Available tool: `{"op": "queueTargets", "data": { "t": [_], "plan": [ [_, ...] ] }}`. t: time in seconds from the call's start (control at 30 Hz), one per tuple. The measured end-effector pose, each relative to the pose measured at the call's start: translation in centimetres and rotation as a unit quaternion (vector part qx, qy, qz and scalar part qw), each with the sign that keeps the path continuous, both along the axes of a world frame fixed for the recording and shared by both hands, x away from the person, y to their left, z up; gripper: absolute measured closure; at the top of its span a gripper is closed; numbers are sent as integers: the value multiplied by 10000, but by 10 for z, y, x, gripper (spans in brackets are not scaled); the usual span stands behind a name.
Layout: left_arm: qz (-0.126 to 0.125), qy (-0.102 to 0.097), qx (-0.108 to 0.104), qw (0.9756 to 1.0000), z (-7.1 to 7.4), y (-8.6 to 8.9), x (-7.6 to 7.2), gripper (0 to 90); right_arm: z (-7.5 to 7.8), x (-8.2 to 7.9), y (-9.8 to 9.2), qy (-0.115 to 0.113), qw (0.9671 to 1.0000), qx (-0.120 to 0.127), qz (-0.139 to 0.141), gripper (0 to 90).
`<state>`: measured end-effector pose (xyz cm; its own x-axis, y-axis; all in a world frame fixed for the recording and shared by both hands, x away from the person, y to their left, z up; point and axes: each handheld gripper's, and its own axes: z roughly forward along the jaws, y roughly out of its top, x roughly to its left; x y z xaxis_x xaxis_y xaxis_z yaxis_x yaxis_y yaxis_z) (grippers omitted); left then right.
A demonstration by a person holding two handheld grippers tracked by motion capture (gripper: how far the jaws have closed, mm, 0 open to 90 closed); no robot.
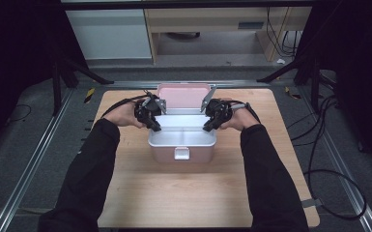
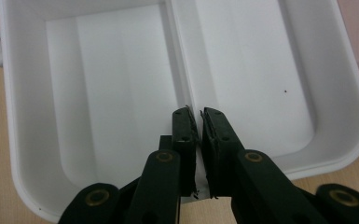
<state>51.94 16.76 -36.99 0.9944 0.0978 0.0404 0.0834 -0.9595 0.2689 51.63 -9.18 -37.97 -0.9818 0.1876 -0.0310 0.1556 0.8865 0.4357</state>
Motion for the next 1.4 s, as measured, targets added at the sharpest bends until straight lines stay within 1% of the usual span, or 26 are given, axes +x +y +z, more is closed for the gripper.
{"op": "queueTargets", "data": {
  "t": [0.23, 0.43, 0.6, 0.67, 0.77, 0.93, 1.0, 1.03, 1.17, 1.27, 1.4],
  "plan": [
    [-54, 1, 53, 10000, 2, -2, 0, 870, 2, -2, 1, -67, 10000, -35, 20, 845],
    [-98, -135, 52, 9998, 9, -3, -5, 877, 8, -5, -2, -68, 10000, 48, 16, 853],
    [-92, -272, -35, 9996, 20, 0, -9, 876, 19, -8, -4, -200, 9997, 130, 30, 855],
    [-90, -346, -24, 9994, 28, 0, -11, 875, 24, -10, -5, -289, 9993, 201, 99, 857],
    [-95, -444, -11, 9990, 39, -2, -18, 874, 34, -14, -5, -386, 9990, 210, 122, 859],
    [-141, -426, -38, 9990, 52, -3, -37, 877, 49, -32, -8, -456, 9986, 186, 197, 862],
    [-126, -404, -49, 9991, 57, -4, -44, 877, 54, -41, -8, -452, 9985, 194, 219, 863],
    [-92, -380, -52, 9992, 60, -4, -49, 874, 56, -44, -9, -415, 9988, 193, 192, 863],
    [-91, -400, -56, 9991, 70, -5, -68, 872, 68, -64, -9, -432, 9987, 172, 202, 868],
    [-74, -306, -167, 9994, 72, -2, -80, 870, 76, -80, -9, -469, 9984, 137, 267, 871],
    [-46, -349, -244, 9991, 70, 1, -100, 866, 80, -101, -8, -520, 9980, 149, 331, 875]
  ]
}}
